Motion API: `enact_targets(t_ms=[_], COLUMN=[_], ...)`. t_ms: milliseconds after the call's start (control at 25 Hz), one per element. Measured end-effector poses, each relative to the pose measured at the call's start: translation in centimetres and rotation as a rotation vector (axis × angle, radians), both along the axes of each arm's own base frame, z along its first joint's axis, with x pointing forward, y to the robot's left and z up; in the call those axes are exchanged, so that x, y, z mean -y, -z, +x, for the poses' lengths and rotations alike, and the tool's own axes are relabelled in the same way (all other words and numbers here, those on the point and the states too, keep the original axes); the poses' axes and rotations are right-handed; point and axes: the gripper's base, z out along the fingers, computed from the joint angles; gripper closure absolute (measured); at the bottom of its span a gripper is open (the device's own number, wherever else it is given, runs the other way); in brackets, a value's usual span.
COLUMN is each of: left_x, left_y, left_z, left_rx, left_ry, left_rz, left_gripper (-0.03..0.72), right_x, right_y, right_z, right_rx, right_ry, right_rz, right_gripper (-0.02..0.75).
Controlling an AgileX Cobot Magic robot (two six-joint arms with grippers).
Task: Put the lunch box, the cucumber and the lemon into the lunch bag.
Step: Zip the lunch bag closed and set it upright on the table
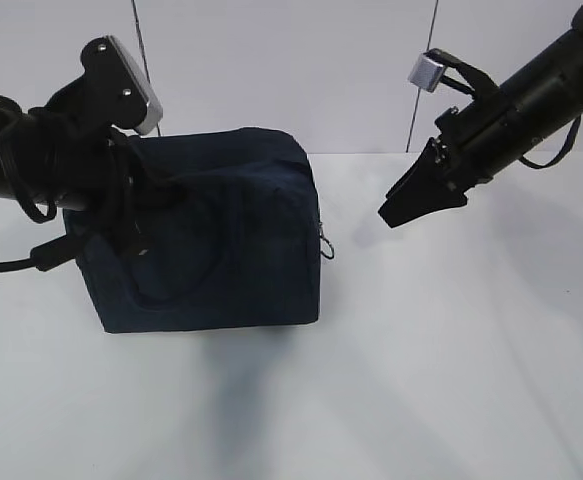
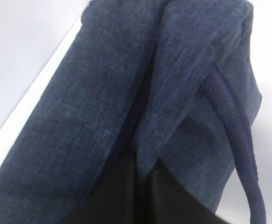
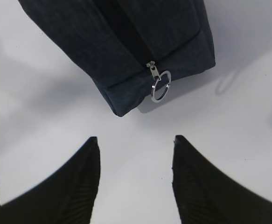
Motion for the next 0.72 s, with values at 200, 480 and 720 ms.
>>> enact_targets(t_ms=[200,480,720], left_x=[0.0,-0.4,-3.4], left_y=[0.0,-2.0,-5.0], left_z=[0.0,-0.6,-1.6], left_rx=[-0.021,-0.037,-0.115], left_ry=[-0.02,-0.105,-0.22], left_rz=[-0.024,-0.122,-0.267], left_gripper=[0.429,0.218,0.217], right_x=[0.0,-0.1,0.1], right_y=[-0.1,-0.6,-3.4], right_z=[0.0,-0.1,-1.1], right_rx=[0.0,0.0,0.062], right_ry=[0.004,0.018,0.025], right_rz=[0.006,0.023,0.002], right_gripper=[0.349,0.349,0.349])
